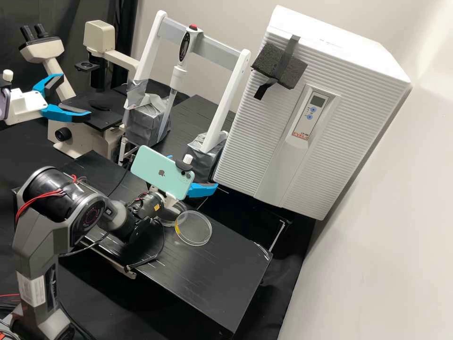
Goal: Use the pipette
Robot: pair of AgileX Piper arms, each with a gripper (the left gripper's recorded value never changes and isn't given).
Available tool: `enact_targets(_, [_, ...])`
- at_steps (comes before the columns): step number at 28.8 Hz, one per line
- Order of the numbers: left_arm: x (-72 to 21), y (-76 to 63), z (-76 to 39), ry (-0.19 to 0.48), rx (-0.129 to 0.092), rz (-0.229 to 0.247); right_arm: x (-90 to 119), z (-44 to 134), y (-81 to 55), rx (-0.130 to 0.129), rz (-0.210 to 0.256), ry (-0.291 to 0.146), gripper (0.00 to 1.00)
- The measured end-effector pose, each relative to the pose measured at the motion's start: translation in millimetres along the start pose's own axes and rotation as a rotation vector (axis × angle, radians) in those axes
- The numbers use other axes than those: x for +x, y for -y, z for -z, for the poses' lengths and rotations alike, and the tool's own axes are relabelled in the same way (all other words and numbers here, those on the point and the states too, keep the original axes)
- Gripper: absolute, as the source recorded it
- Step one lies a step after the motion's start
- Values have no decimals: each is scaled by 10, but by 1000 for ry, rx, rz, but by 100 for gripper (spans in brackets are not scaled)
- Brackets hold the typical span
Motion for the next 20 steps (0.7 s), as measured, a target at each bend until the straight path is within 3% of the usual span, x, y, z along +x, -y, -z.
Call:
enact_targets(4, [-58,1,-55,19,-4,-1,0,0,0,0,0,0,100])
enact_targets(13, [-137,56,-45,14,-6,15,-63,65,-59,7,-12,-17,100])
enact_targets(15, [-143,54,-24,6,-4,14,-150,205,-178,31,-40,-64,100])
enact_targets(20, [-178,31,-26,4,-7,7,-323,545,-394,58,-101,-199,100])
